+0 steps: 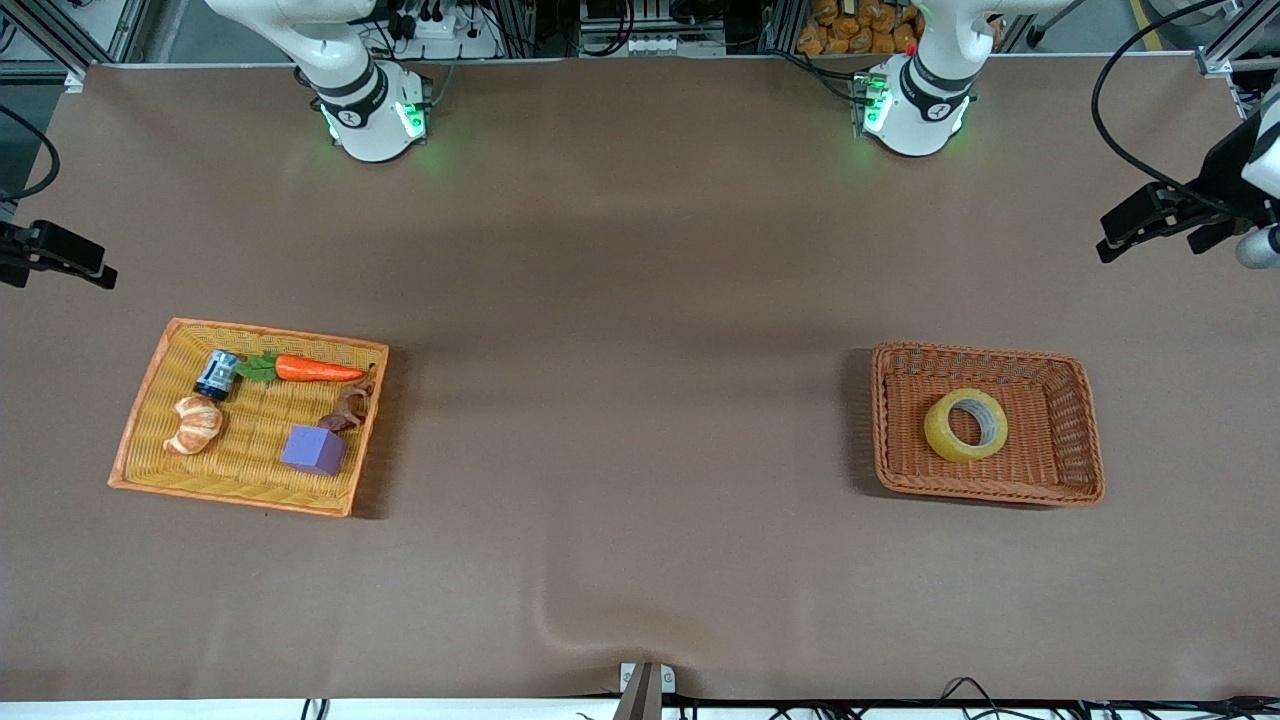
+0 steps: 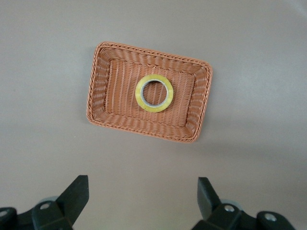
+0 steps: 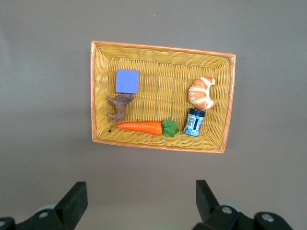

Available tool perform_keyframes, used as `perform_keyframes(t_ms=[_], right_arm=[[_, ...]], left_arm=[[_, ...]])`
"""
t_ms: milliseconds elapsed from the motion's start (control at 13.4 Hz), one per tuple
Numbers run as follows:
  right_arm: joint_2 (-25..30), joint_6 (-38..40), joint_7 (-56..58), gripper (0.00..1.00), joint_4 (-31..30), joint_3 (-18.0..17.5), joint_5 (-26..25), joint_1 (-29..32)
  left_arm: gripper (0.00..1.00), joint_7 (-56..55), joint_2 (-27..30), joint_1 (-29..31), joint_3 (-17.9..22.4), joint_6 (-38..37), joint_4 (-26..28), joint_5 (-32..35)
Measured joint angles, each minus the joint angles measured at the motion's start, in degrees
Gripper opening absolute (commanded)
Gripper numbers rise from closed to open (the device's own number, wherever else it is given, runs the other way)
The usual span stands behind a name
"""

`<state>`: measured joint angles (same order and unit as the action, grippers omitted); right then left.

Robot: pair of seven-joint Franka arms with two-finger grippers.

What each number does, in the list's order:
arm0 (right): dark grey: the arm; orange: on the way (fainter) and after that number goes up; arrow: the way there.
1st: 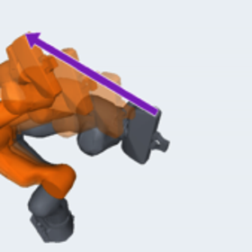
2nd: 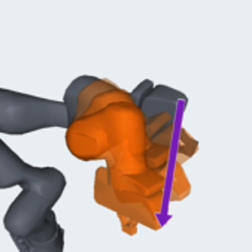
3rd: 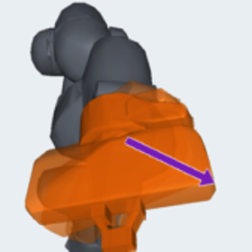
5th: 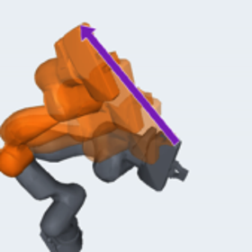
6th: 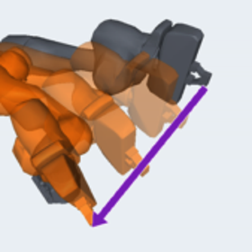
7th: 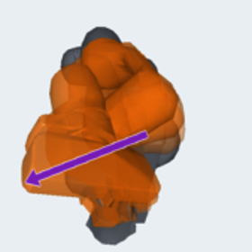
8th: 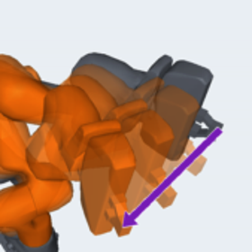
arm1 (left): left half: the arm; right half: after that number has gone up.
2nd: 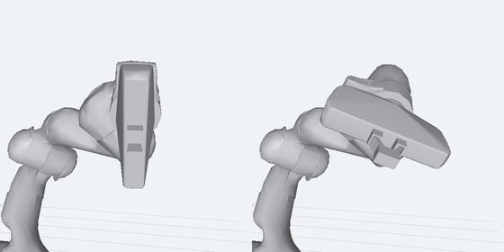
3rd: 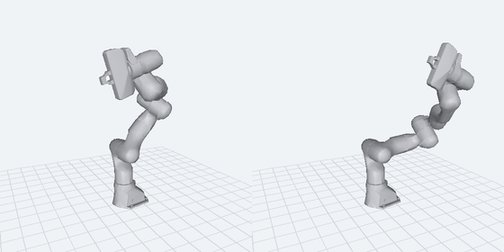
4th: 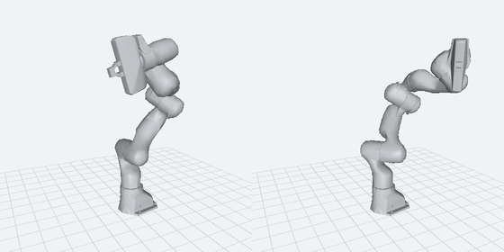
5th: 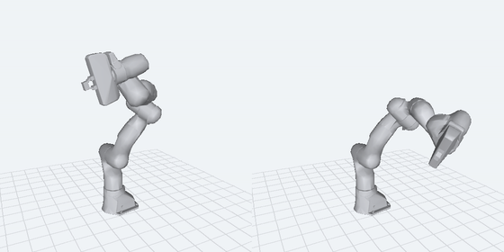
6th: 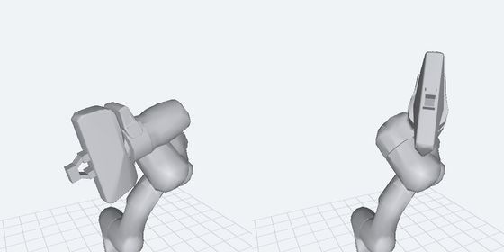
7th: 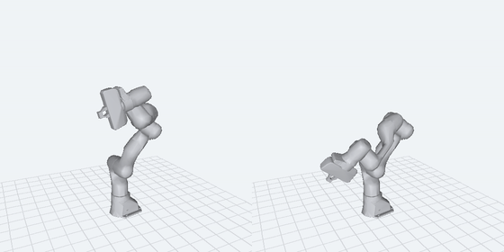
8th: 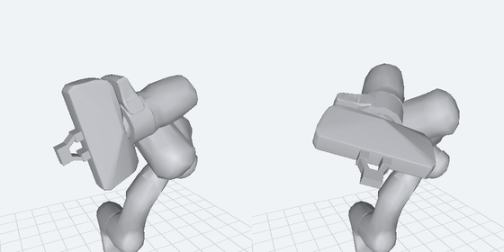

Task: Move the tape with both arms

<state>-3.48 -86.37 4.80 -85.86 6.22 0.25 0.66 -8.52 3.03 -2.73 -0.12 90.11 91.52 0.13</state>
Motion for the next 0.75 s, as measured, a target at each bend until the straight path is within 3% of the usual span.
perform_keyframes(t_ms=[748], right_arm=[[0.0, 0.1, 0.0, 1.00, 0.7, -0.1, 0.0, 0.0]], left_arm=[[1.00, 0.0, -0.2, -0.4, -0.4, -0.3, 0.2, 0.0]])
